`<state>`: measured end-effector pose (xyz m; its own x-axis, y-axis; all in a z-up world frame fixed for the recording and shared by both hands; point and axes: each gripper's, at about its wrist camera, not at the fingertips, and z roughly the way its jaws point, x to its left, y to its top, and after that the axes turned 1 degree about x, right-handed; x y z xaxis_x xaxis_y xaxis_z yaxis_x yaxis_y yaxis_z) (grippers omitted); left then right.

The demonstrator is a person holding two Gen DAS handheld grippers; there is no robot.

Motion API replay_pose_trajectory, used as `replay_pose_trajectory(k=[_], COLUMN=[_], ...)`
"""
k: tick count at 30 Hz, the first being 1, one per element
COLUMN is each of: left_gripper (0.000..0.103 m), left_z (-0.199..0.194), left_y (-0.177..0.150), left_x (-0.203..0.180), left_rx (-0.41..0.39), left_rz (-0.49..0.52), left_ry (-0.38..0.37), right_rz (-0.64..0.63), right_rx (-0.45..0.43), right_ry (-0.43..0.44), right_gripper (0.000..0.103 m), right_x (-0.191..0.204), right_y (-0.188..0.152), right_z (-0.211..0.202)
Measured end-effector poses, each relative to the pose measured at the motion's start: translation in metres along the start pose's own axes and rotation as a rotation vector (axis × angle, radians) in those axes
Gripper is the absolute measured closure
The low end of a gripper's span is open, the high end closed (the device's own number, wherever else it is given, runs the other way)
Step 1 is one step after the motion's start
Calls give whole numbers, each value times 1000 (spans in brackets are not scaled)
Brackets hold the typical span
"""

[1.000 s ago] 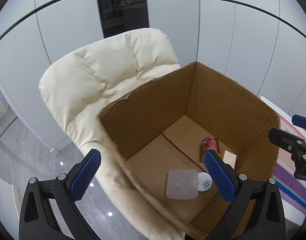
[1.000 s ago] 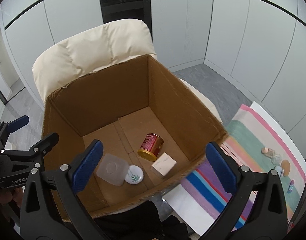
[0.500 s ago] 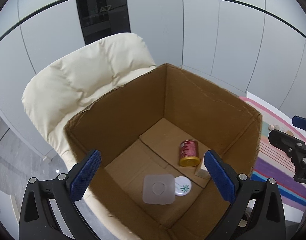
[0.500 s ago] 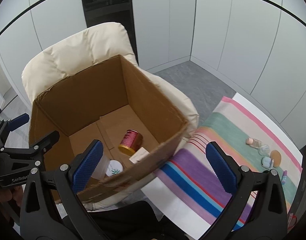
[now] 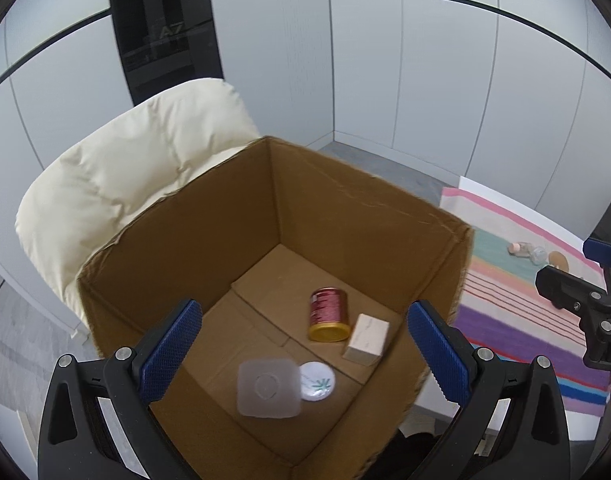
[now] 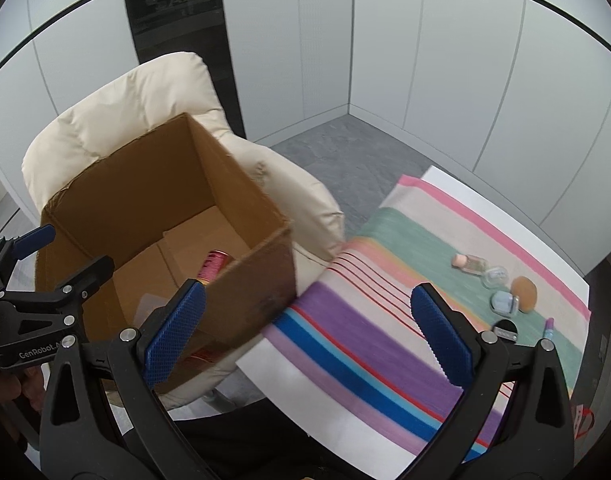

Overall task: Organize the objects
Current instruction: 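Move both tools back from the cardboard box to the blanket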

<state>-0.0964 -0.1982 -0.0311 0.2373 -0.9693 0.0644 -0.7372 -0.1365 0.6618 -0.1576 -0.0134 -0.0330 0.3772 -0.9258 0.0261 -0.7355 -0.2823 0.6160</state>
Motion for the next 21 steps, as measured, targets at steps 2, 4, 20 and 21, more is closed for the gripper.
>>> replay_pose_trajectory(k=[2, 4, 20, 21], left_gripper=[0, 0, 0, 0], left_z=[0, 1, 0, 0], left_y=[1, 3, 11, 11], left_x=[-9, -18, -93, -99], left_rx=[-1, -1, -11, -11], left_rz=[8, 18, 111, 120], left_ry=[-10, -20, -98, -104], right_rz=[10, 19, 110, 120], right_rx=[3, 5, 10, 11], right_ry=[-7, -16, -90, -95], right_gripper=[0, 0, 0, 0], right_x=[-8, -17, -88, -93], right_y=[-3, -6, -30, -32], right_z=[-1, -3, -25, -26])
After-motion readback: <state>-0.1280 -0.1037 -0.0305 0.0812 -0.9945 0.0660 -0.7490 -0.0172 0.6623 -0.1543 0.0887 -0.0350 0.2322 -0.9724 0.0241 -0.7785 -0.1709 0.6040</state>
